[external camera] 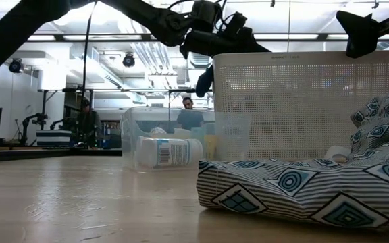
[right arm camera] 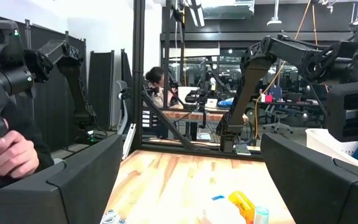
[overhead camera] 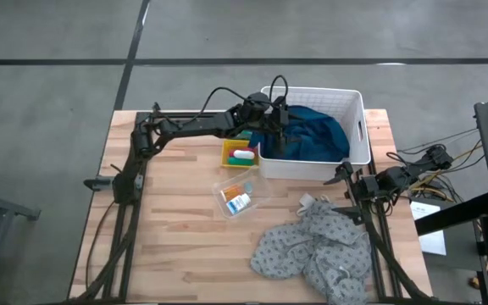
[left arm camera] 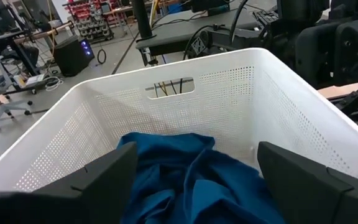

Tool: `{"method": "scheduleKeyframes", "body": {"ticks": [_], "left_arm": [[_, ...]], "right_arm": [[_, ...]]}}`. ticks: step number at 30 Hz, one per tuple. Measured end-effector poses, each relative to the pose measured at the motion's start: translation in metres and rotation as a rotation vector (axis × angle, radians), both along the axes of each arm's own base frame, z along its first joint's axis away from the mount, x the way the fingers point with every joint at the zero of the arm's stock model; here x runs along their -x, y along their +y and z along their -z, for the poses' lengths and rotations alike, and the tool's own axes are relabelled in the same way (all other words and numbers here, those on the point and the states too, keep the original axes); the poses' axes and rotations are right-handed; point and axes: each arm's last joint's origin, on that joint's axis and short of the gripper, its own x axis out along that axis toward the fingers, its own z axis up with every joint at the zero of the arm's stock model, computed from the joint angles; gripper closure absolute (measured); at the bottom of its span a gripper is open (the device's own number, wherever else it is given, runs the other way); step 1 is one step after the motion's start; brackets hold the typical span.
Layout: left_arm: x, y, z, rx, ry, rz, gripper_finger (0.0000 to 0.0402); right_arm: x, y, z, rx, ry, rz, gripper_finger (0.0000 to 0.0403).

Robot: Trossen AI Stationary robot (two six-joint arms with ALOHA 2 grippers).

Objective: Pick & Place Medicine items
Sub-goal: Put the blue patient gown into the white bin

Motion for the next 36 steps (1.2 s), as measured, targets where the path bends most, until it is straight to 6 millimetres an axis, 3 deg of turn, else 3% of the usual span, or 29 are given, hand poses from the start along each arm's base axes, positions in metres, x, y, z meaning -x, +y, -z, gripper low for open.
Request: {"method": "scheduleKeyframes", "body": {"ticks": [12,19,26,36], "left_arm": [[0.028,-0.01,-0.05,0.054,0.014,-0.02,0.0073],[0.062,-0.026,-0.075,0.025,0.209,-0.115,0.0073],[0.091,-0.039,-0.073,0.056,0.481,-0.277,0.0075],[0.106,-0.043,-0.04,0.098,0.716,-0.315,0.008]], "right_arm": [[0.0,0.0,0.0,0.0,0.0,0.001,0.0023],[0.0,0.0,0.0,0.0,0.0,0.001,0.0023],[0.0,0.0,0.0,0.0,0.0,0.001,0.0023],[0.0,0.0,0.0,0.0,0.0,0.0,0.0023]]}}
